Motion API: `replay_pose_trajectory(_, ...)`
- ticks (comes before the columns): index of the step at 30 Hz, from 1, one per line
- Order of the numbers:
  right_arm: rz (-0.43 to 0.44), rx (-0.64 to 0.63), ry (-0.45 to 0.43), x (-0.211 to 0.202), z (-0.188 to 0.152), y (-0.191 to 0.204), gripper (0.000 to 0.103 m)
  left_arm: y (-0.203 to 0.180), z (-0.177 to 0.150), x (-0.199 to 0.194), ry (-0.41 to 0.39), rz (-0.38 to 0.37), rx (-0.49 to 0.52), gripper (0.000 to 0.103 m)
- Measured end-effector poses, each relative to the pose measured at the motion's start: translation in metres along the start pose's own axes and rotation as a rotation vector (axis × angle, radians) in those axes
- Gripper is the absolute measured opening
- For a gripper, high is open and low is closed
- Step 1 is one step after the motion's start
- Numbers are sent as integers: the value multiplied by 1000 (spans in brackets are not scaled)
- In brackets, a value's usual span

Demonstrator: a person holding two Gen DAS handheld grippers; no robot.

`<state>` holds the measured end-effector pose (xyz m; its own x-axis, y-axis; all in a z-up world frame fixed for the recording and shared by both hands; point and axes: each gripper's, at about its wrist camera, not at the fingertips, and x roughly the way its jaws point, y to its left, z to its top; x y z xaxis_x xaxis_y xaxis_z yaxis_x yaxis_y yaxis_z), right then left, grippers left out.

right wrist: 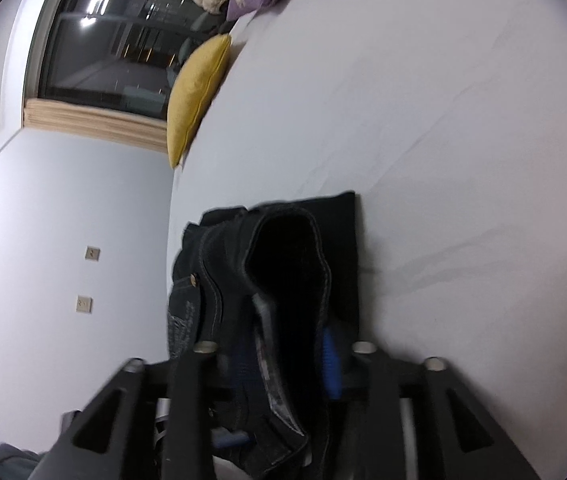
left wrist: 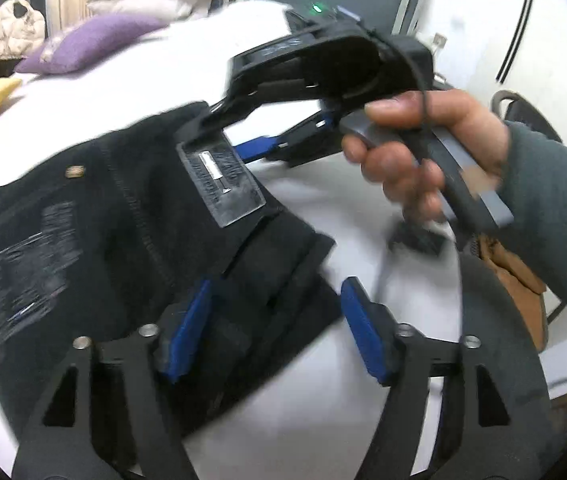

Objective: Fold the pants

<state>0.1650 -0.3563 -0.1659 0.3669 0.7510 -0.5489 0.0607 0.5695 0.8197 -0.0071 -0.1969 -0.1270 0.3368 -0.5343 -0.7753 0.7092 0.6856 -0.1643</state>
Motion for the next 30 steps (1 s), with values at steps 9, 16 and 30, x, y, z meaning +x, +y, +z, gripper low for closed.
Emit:
replay_pose_trajectory(9,119,-77,-114,-51,-40,53,74,108,-4,-68,-135,69,-244,66)
replay_pose_trajectory(16,56,115,12,14,-92,9,26,185,-15,-19,-22,104,-422,66)
replay_pose_trajectory(30,80,-82,20,4,-86,78,60,208,61,-5,-68,157,-311,66)
